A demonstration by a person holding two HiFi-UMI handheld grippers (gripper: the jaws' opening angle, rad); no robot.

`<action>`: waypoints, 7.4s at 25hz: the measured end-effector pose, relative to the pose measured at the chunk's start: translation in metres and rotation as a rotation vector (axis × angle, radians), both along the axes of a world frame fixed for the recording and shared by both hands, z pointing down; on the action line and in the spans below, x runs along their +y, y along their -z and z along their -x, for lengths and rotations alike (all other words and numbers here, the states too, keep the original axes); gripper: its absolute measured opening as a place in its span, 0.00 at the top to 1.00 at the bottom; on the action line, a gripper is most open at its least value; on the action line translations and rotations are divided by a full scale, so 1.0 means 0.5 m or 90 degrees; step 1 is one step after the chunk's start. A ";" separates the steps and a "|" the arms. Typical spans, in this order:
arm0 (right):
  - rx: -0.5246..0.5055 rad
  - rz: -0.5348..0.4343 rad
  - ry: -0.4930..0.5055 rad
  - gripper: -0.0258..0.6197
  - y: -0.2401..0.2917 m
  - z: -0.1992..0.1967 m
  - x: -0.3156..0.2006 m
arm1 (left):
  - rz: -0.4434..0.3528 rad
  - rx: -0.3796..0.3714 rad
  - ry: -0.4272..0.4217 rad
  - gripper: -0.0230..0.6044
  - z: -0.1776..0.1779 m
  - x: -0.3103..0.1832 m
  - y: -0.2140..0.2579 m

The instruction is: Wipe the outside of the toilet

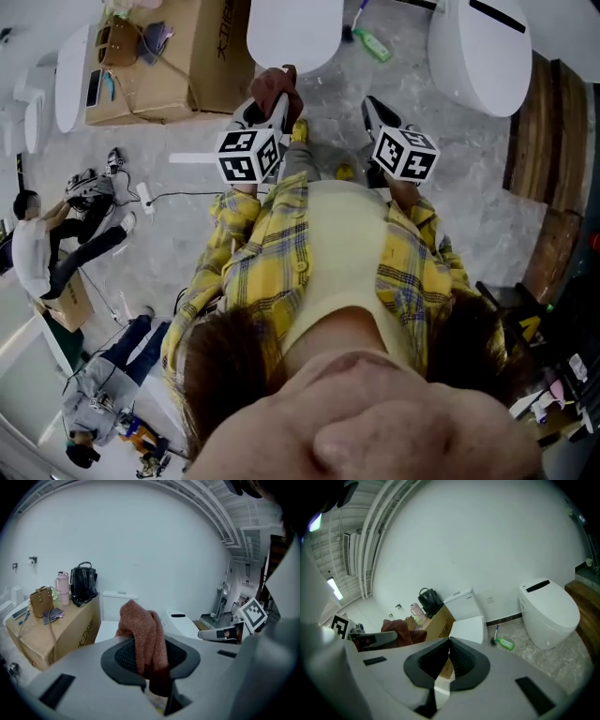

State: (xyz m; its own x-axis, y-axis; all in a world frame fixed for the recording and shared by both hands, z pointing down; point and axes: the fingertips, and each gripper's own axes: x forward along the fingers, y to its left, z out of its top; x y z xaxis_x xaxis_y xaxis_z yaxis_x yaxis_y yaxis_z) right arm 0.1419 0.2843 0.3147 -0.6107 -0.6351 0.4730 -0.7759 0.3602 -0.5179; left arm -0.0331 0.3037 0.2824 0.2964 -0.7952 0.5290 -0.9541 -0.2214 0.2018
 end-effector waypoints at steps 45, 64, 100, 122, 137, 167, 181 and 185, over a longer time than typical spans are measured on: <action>0.075 0.049 -0.071 0.92 -0.045 0.290 -0.284 | 0.103 0.026 -0.057 0.81 0.335 -0.294 -0.152; 0.061 0.086 0.001 0.92 -0.133 0.275 -0.521 | 0.107 -0.028 -0.008 0.81 0.296 -0.526 -0.232; 0.083 0.145 0.052 0.92 -0.369 0.305 -0.739 | 0.141 -0.142 0.052 0.81 0.381 -0.831 -0.484; 0.091 0.175 0.042 0.92 -0.459 0.291 -0.767 | 0.160 -0.213 0.097 0.81 0.416 -0.926 -0.643; 0.091 0.201 0.008 0.92 -0.490 0.221 -0.748 | 0.172 -0.192 0.009 0.81 0.254 -0.966 -0.719; 0.091 0.226 -0.037 0.92 -0.509 0.158 -0.717 | 0.179 -0.080 -0.295 0.81 -0.127 -0.907 -0.718; 0.095 0.217 -0.015 0.92 -0.489 0.210 -0.682 | 0.077 -0.018 -0.265 0.81 -0.049 -0.880 -0.578; 0.093 0.210 -0.003 0.92 -0.481 0.238 -0.676 | 0.066 -0.018 -0.237 0.81 -0.004 -0.860 -0.557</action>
State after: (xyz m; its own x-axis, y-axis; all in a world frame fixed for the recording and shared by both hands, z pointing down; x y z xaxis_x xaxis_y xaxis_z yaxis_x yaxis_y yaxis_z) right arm 0.0228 -0.0536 0.5550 -0.5190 -0.4364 0.7350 -0.8514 0.1875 -0.4899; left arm -0.0310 -0.1264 0.5607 0.5392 -0.5771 0.6134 -0.8175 -0.5337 0.2165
